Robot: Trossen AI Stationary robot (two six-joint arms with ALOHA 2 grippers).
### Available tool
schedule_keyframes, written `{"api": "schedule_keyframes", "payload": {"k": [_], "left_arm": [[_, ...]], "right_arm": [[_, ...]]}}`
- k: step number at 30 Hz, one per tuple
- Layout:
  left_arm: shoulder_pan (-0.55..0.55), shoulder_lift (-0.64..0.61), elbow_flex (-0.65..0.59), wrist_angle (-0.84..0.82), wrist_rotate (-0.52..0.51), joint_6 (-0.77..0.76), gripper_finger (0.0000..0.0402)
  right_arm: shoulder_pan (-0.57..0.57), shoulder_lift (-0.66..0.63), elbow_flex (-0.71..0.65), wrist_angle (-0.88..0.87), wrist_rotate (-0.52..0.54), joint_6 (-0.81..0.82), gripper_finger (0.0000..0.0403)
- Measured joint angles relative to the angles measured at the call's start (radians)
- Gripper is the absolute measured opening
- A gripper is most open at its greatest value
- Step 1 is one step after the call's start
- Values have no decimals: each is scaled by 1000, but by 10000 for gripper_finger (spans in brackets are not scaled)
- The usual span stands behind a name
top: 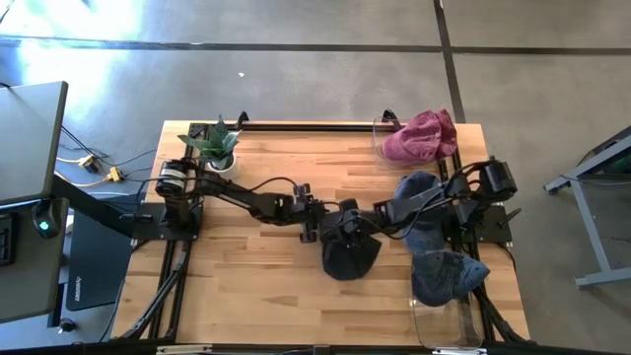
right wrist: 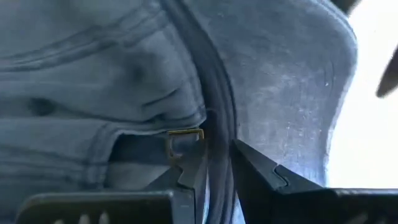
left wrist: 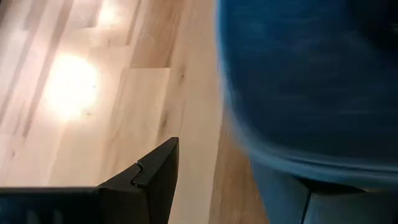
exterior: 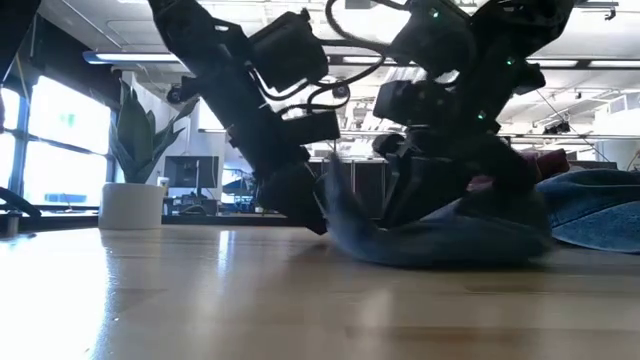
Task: Pick & Place hat
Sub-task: Put the left blue cap into the bottom transparent bin
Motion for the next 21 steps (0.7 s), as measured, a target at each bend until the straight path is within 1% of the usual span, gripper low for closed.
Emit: {"api": "schedule_keyframes", "payload": {"k": [3, 6, 8, 10, 13, 17, 19, 21], "left_arm": [[-1, 10, 0, 27, 38, -3, 191], [-2, 10, 0, 44, 79, -7, 191], [-2, 10, 0, 46, 84, -10, 191], [-2, 10, 0, 49, 87, -10, 191], [-2, 10, 0, 54, 94, -10, 191], [-2, 10, 2, 58, 94, -10, 191], [-3, 10, 2, 57, 98, -9, 191], [-3, 10, 2, 58, 98, -9, 191]], "right_arm": [[9, 14, 0, 12, -23, -32, 69], [9, 23, 0, 20, -71, -67, 70], [14, 24, 0, 21, -81, -74, 79], [16, 22, 0, 20, -90, -73, 98], [19, 0, 0, 11, -112, -73, 139], [26, -43, 0, 6, -175, -75, 189], [38, -45, 0, -3, -199, -79, 200], [52, -34, 0, -7, -212, -86, 203]]}}
